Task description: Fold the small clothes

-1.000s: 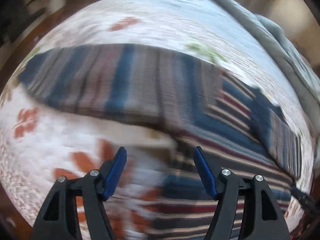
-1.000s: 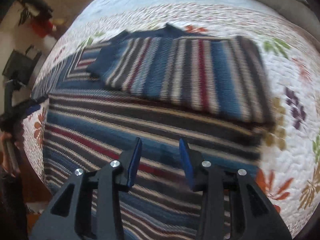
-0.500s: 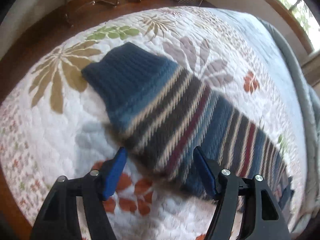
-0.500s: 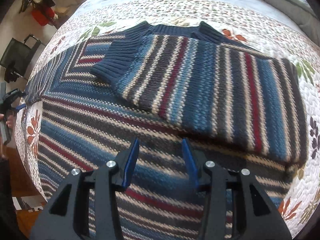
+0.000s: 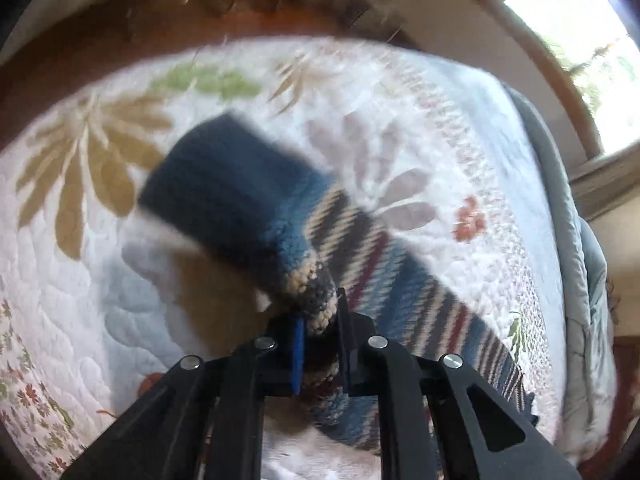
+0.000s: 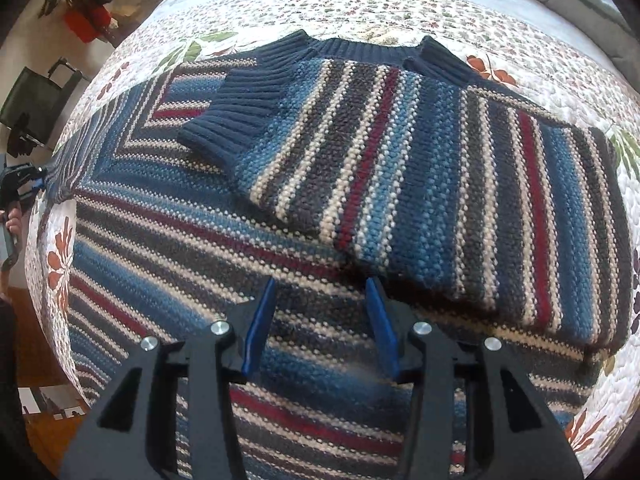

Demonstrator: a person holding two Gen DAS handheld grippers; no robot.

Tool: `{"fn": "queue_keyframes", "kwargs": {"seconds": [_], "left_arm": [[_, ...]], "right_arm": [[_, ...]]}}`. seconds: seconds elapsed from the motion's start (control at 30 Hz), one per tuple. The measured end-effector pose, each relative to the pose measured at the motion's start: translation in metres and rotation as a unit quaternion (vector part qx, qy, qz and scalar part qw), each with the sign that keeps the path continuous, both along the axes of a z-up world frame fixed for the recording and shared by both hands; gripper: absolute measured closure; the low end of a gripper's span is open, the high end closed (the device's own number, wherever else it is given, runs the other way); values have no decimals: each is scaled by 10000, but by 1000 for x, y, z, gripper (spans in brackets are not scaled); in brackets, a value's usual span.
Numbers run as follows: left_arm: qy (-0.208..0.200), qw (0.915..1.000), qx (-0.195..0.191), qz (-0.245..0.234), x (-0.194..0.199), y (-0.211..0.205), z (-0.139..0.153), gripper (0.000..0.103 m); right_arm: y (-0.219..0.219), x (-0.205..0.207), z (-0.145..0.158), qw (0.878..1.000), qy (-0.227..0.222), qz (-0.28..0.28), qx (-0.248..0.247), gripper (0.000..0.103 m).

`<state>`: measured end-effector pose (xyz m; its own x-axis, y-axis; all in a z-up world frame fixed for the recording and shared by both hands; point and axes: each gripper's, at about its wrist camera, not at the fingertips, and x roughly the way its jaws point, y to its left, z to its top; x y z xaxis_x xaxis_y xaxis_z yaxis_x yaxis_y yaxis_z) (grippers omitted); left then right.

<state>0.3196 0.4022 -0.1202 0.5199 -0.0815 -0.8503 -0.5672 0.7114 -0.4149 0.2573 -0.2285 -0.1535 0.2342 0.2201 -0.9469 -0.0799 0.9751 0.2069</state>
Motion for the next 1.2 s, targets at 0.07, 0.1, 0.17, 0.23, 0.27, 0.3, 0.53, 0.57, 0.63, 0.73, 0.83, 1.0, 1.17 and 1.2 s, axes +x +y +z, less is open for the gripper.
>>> {"fn": "queue_keyframes", "kwargs": {"seconds": [0.07, 0.1, 0.17, 0.23, 0.27, 0.3, 0.53, 0.57, 0.63, 0.73, 0.83, 1.0, 1.17, 1.2], "left_arm": [[-384, 9984, 182, -378, 2, -26, 18, 90], [-577, 9954, 334, -682, 4, -49, 30, 90], [-838, 9881, 412, -1222, 6, -86, 47, 90], [-1059, 9732, 522, -1972, 6, -142, 63, 90], [-1126, 9661, 549, -2256, 6, -163, 67, 90], [-1180, 9544, 571, -2682, 4, -193, 71, 90], [-865, 8769, 153, -4727, -24, -333, 60, 58], [-882, 8721, -2, -4814, -28, -338, 61, 49], [-1010, 8668, -333, -4873, -34, -338, 67, 44], [-1118, 8731, -342, -4733, -41, -327, 77, 31], [-975, 9023, -100, -4199, -32, -298, 76, 31], [-339, 9444, -82, -3268, -16, -248, 39, 32], [-64, 9431, 30, -3324, -20, -243, 12, 32], [-75, 9421, 95, -3350, -22, -245, 12, 32]], "right_arm": [[-3, -3, 1, 10000, -18, 2, -17, 54], [-4, -4, 2, 10000, -25, 1, -25, 54], [-8, -7, 4, 10000, -41, -10, -8, 54], [-12, -10, 5, 10000, -49, -26, 34, 54], [-13, -11, 6, 10000, -53, -39, 56, 54], [-16, -12, 6, 9999, -57, -58, 79, 54], [-29, -21, 8, 9998, -35, -149, 157, 53], [-30, -22, 9, 9997, -36, -159, 161, 52], [-31, -24, 11, 9998, -43, -144, 153, 51], [-28, -25, 14, 9998, -73, -107, 174, 51], [-21, -23, 19, 9987, -34, -117, 505, 51], [9, -3, 26, 9937, 132, -67, 1109, 51], [40, 35, 31, 9903, 313, -120, 1348, 49], [45, 45, 31, 9897, 374, -164, 1372, 49]]}}
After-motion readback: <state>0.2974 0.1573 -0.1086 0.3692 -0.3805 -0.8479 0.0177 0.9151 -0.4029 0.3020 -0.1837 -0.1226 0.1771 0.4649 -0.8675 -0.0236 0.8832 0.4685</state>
